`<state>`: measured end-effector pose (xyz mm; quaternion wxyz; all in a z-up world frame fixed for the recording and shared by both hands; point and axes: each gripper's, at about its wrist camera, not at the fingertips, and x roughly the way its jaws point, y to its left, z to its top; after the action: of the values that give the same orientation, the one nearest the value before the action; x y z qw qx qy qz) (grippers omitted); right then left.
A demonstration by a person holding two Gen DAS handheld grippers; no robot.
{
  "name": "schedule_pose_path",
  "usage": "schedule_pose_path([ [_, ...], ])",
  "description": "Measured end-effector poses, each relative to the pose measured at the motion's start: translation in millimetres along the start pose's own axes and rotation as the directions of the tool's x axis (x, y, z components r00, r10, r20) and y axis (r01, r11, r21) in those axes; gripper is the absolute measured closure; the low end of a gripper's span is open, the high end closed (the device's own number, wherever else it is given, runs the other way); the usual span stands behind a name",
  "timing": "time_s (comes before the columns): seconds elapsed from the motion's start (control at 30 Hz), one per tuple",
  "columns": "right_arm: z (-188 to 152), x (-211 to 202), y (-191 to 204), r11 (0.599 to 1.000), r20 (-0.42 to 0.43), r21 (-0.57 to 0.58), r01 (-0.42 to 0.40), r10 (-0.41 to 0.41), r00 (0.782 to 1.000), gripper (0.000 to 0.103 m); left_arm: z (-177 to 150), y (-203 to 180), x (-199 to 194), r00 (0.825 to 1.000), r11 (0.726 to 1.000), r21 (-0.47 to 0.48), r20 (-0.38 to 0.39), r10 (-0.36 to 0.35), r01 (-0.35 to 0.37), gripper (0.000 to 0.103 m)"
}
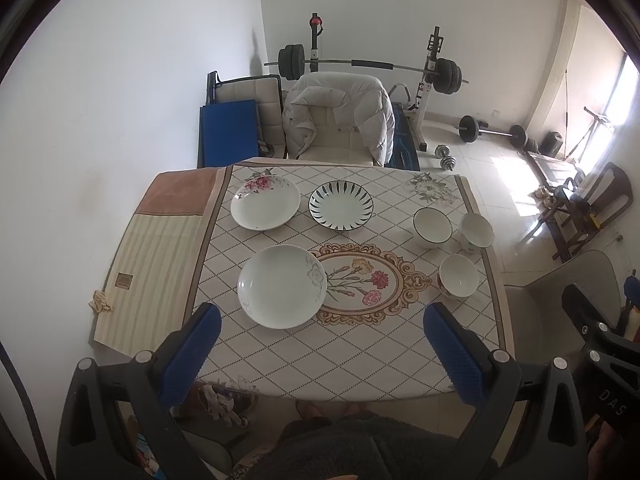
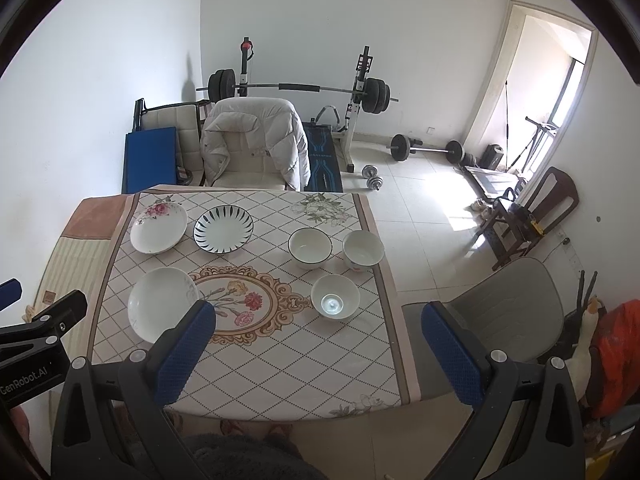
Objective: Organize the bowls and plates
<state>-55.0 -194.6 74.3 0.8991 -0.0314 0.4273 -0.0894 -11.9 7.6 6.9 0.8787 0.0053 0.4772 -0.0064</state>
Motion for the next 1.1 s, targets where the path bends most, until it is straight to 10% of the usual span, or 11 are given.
schedule_pose_path([
  [1.1, -9, -6, 0, 1.0, 0.007, 0.007, 0.007, -0.007, 1.0, 0.0, -12, 1, 0, 1.0, 1.0, 0.003, 0.006, -0.007, 0.007, 0.0],
])
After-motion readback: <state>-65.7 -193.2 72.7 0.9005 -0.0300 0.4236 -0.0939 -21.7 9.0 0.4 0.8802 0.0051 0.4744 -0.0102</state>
